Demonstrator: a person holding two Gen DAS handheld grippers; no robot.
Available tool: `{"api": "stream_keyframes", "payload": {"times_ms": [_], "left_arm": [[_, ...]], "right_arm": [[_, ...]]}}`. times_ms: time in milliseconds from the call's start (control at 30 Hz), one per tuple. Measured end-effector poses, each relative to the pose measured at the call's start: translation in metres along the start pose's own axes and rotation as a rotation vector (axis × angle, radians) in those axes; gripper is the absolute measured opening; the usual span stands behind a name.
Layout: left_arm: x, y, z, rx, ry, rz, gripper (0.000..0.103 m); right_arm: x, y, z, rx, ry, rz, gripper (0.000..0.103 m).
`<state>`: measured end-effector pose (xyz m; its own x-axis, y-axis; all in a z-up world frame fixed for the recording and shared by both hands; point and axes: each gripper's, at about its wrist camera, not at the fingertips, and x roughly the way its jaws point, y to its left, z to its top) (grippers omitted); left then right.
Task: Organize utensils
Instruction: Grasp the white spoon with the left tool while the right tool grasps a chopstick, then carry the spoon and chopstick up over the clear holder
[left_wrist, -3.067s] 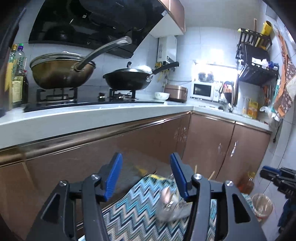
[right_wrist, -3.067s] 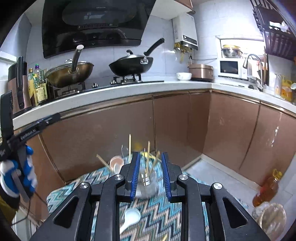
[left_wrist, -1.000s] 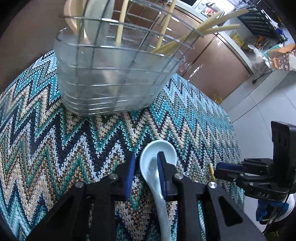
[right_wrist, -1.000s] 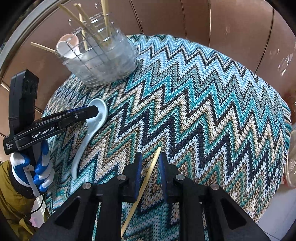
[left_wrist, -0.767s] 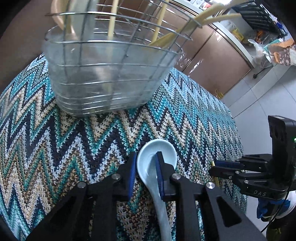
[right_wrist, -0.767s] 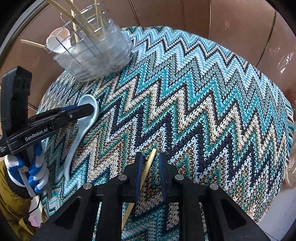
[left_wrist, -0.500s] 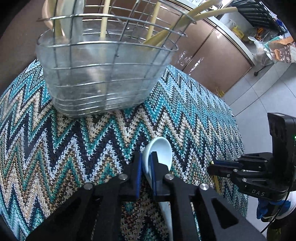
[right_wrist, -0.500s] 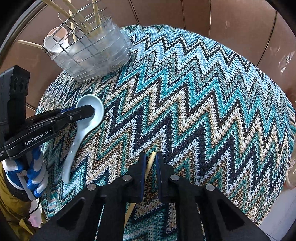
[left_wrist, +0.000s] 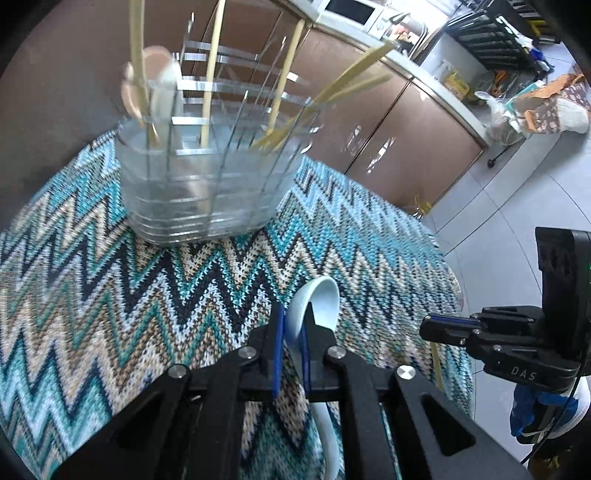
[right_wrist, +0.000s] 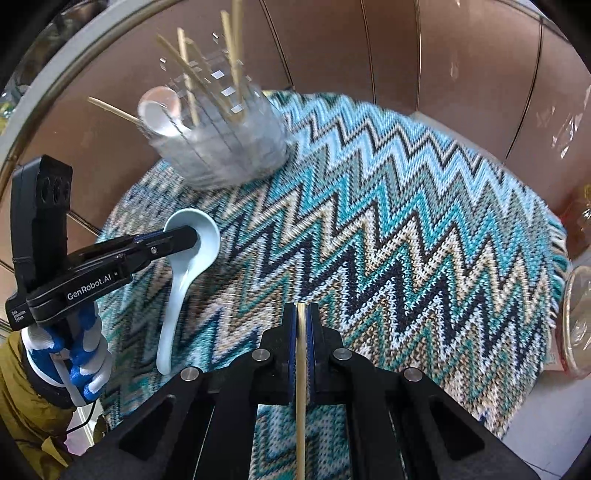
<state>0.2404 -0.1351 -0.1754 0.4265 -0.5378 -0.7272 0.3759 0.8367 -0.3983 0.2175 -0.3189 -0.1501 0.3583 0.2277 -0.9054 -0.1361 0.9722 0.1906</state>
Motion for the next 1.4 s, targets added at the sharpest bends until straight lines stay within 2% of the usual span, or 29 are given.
{"api": "stream_keyframes", "payload": {"times_ms": [433, 667, 900, 1133, 1400], "left_arm": [[-0.120, -0.017, -0.010, 0.063, -0.187, 0.037, 0.007], [-0.191, -0.015, -0.013, 0.082, -0.299, 0.092, 0.007], [-0.243, -0.009, -0.017, 0.073, -0.385, 0.137, 0.007], [-0.269, -0.006, -0.013, 0.063, -0.451, 0.161, 0.007], [-0.267, 0.001, 0.009, 0.045, -0.492, 0.171, 0.007]], "right_arm": [[-0.091, 0.047, -0.033, -0.070, -0.180, -0.014, 0.005], [-0.137, 0.082, -0.047, -0.117, -0.272, -0.016, 0.005], [-0.168, 0.107, -0.057, -0.148, -0.345, -0.009, 0.005], [-0.195, 0.127, -0.053, -0.177, -0.419, 0.010, 0.005], [-0.212, 0.139, -0.021, -0.197, -0.503, 0.060, 0.005]]}}
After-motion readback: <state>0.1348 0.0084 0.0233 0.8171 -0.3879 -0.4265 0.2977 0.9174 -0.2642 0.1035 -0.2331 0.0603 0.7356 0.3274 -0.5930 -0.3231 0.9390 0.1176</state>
